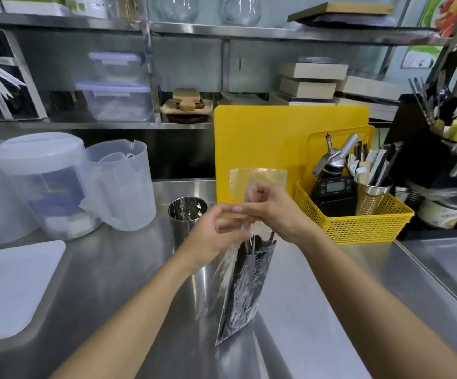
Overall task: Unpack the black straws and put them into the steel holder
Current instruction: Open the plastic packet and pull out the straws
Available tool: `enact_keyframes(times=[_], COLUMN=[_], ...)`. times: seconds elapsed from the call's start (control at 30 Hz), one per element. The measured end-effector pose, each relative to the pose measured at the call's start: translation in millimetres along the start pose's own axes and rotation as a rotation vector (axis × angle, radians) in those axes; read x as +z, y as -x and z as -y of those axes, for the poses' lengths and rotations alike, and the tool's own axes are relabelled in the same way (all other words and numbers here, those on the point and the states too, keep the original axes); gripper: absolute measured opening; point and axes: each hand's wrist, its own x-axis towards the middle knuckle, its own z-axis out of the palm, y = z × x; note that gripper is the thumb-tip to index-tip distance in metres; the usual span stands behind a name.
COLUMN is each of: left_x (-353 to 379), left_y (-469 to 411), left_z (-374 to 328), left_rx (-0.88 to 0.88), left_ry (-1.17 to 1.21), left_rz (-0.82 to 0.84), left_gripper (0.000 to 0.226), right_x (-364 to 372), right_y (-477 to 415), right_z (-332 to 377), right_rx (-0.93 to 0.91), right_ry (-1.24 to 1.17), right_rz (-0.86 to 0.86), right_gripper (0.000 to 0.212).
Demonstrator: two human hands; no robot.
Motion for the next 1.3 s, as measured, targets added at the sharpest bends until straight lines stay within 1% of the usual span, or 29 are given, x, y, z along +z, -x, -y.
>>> enact_keyframes(times=[0.07, 0.13, 0.23, 0.37, 0.47, 0.57, 0.67, 0.8, 0.9, 0.97, 1.0, 1.07, 1.1, 1.17, 1.2, 1.23, 1.27, 1.3], left_x=[-4.7, -7.3, -8.8, -11.2, -15.9, -20.5, -25.5, -28.8, -28.2, -26.9, -25.5, -22.7, -21.2, -16.7, -13.8, -10.3, -6.2, -1.9], left_y=[1.3, 1.1, 0.5, 0.6, 0.7, 1.0, 0.2, -2.8, -7.4, -10.6, -12.2, -16.9, -20.3, -26.3, -28.7, -30.1, -30.3, -30.6], left_z=[0.0, 0.5, -0.5, -3.1, -5.4, -9.7, -15.8, -25.3, -34.6, -42.5, -46.3, -52.0, -53.9, -58.7, -61.6, -65.2, -69.4, -73.0], left_rx=[0.005, 0.015, 0.043, 0.074, 0.074, 0.053, 0.074, 0.144, 0.187, 0.210, 0.212, 0.197, 0.181, 0.142, 0.124, 0.108, 0.096, 0.097], left_ry=[0.017, 0.018, 0.009, -0.008, -0.035, -0.014, -0.080, -0.238, -0.342, -0.390, -0.406, -0.400, -0.402, -0.393, -0.357, -0.307, -0.259, -0.227], left_rz=[-0.049, -0.114, -0.186, -0.297, -0.376, -0.414, -0.471, -0.472, -0.433, -0.413, -0.405, -0.408, -0.413, -0.438, -0.453, -0.468, -0.475, -0.479], left_gripper=[0.021, 0.013, 0.015, 0.012, 0.013, 0.019, 0.018, 0.013, 0.013, 0.013, 0.012, 0.011, 0.011, 0.011, 0.012, 0.016, 0.021, 0.024], right_x=[-1.1, -1.2, -0.8, -6.8, -14.3, -22.6, -33.5, -47.3, -57.9, -62.4, -63.8, -65.2, -64.2, -62.6, -60.7, -57.3, -54.1, -47.8], right_y=[1.2, 2.3, 4.1, 7.1, 10.4, 14.4, 21.4, 34.1, 40.8, 43.3, 43.8, 44.0, 44.6, 45.2, 46.0, 46.6, 47.3, 49.1], right_z=[-0.5, -0.6, -0.8, 1.2, 3.7, 3.9, -0.4, -13.0, -22.2, -25.4, -26.8, -27.9, -28.3, -32.5, -34.4, -33.9, -31.9, -24.8], right_rx=[0.004, 0.005, -0.019, -0.018, 0.005, 0.039, 0.097, 0.250, 0.364, 0.393, 0.390, 0.346, 0.319, 0.265, 0.227, 0.181, 0.153, 0.158], right_ry=[-0.067, -0.059, 0.004, -0.016, -0.025, 0.008, 0.028, 0.173, 0.213, 0.263, 0.310, 0.436, 0.503, 0.726, 0.851, 0.915, 0.871, 0.719], right_rz=[-0.001, -0.025, -0.092, -0.224, -0.306, -0.380, -0.442, -0.501, -0.619, -0.691, -0.730, -0.785, -0.791, -0.802, -0.796, -0.772, -0.717, -0.631], right_gripper=[0.027, 0.023, 0.016, 0.010, 0.011, 0.012, 0.014, 0.017, 0.017, 0.013, 0.019, 0.039, 0.046, 0.053, 0.053, 0.049, 0.044, 0.039])
